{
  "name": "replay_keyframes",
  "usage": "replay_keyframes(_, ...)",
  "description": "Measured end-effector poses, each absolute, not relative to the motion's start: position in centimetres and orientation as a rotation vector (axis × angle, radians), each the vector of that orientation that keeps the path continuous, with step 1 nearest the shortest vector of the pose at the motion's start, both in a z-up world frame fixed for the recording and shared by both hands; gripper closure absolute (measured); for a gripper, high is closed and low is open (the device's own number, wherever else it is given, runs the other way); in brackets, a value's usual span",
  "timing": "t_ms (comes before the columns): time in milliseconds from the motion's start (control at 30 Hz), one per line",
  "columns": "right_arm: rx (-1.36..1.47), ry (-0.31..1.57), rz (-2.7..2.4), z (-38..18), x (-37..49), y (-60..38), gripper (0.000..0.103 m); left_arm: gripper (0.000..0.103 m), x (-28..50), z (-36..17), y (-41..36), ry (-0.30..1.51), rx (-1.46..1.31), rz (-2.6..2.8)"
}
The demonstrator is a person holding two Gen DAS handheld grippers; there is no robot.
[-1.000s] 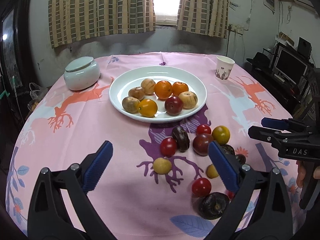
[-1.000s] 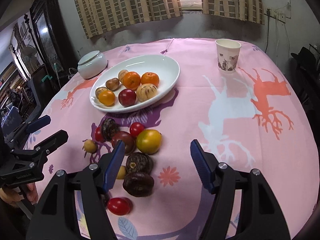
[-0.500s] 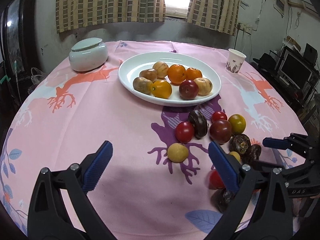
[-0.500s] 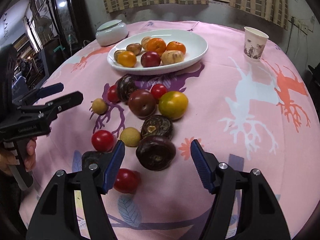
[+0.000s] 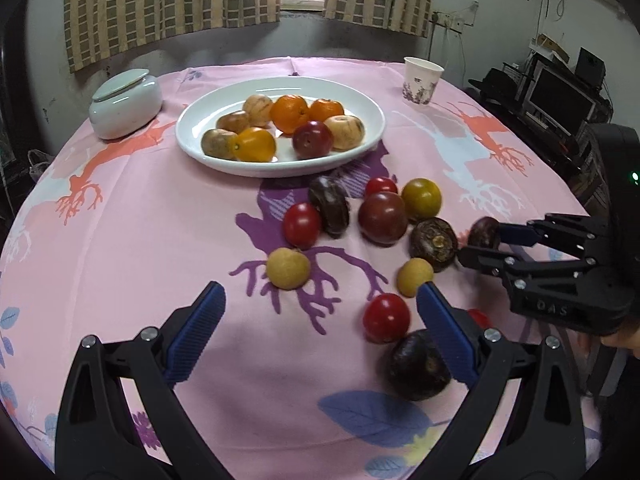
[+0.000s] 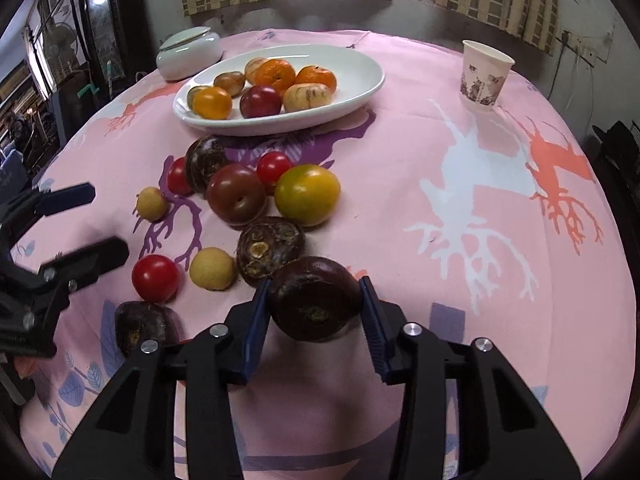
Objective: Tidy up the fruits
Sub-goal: 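Grasp a dark purple fruit with the right tool while the left tool grasps another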
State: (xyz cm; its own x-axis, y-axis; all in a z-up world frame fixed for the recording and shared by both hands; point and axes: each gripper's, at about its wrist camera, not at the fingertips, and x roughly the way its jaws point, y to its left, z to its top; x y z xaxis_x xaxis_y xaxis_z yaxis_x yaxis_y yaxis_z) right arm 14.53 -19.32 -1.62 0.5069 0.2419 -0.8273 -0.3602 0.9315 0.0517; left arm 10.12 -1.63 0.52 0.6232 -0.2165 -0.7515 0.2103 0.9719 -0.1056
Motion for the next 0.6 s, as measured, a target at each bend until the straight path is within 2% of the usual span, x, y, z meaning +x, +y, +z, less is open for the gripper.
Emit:
replay_keyframes(167,-0.082,0.973,0.35,-1.3,14.9,-20.3,0.059,0.005,9.3,-0.5,-3.4,0.975,-0.007,-0.281)
replay_keyframes(433,-0.094,0.977,0.35,-1.3,14.8,-20.1,0.059,0.006,8.6,-1.6,-4.7,1.028,0.018,-0.316)
replay_keyframes(567,-0.093,0.979,0.357,-1.3,14.8,-20.1,0.059,0.034,7.8,-2.6,-6.6,1.057,0.15,-0.367)
replay_keyframes(600,-0.095,0.978,0.361,-1.2,14.7,-20.0,0.059,0.035,7.6,-2.7,-6.9,1.049,0.187,-0.355)
